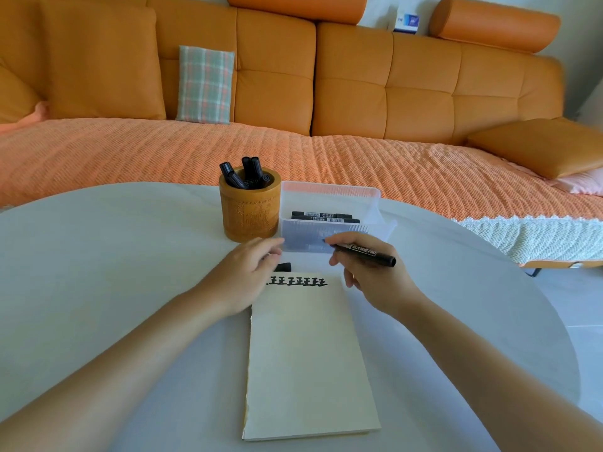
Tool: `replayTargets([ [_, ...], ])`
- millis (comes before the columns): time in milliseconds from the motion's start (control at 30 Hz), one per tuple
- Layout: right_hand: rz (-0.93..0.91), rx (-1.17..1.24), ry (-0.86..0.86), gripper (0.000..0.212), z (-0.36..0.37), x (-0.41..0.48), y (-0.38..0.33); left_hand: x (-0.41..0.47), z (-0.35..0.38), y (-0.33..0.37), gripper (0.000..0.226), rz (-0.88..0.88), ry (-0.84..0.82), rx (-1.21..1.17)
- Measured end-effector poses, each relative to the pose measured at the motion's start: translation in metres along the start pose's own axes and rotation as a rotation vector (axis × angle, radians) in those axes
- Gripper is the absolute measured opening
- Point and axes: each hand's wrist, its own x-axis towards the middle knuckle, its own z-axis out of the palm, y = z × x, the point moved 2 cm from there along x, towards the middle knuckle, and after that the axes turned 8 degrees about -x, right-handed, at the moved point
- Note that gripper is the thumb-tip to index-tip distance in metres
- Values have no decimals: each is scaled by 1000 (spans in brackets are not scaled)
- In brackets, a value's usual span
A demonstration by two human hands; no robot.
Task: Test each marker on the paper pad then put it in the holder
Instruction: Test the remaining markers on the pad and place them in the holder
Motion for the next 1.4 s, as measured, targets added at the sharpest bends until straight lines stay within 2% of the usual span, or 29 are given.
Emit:
replayTargets([
  [67,-104,-61,-57,44,-3,1,-7,4,-8,-5,36,4,43,89],
  [133,-113,-43,-114,54,-4,3,-17,6,-14,-9,33,-14,76,140],
  [300,-7,157,-225,43,-1,5,-34,14,-16,-7,24,-83,49,149],
  [467,-32,-143,-158,24,5,8,-32,16,-6,-2,15,-116,23,164],
  [533,-20,-165,-142,21,7,9,-28,16,-8,-1,11,-116,20,148],
  [600,-16,-222,-121,21,8,10,-24,16,-12,0,8,-113,30,141],
  [733,-19,-527,-37,28,5,12,-16,15,-23,1,10,-63,150,5],
  [833,-62,-660,-23,29,6,11,-18,14,-23,9,8,-29,152,-51],
  [1200,-178,-698,-49,28,9,9,-20,11,-17,21,10,31,108,-22],
  [1400,-216,-645,-138,30,16,5,-20,10,-12,23,11,64,-17,-35],
])
